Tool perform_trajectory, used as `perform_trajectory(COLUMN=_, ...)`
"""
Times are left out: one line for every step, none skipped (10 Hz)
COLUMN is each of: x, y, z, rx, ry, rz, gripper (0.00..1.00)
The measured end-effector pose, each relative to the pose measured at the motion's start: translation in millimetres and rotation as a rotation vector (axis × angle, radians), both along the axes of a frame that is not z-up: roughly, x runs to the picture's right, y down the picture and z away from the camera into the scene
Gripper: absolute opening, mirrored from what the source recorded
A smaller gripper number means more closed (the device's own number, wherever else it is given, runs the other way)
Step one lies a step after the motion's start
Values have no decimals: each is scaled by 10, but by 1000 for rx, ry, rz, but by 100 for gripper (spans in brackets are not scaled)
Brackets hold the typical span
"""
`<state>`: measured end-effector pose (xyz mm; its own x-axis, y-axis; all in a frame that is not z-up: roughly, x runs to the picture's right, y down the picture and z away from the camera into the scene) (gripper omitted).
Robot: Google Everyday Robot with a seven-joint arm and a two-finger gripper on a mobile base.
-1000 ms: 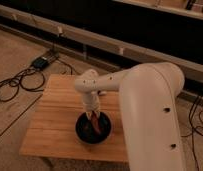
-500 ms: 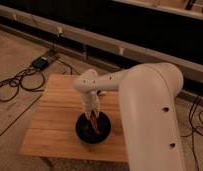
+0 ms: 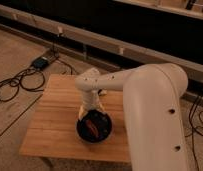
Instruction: Place the pepper in the ceramic bowl
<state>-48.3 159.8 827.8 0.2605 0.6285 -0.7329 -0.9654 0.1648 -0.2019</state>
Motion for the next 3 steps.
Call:
perform_trajectory(x=20, y=8, z=-1, rx=-2, ry=2, rz=1, gripper=80)
perform_trajectory(x=1, y=6, z=-1, rx=-1, ry=-1, rz=0, gripper=80)
perform_trajectory(x=-24, y=8, z=-6, rx=-2, ry=-5, rz=0, gripper=80)
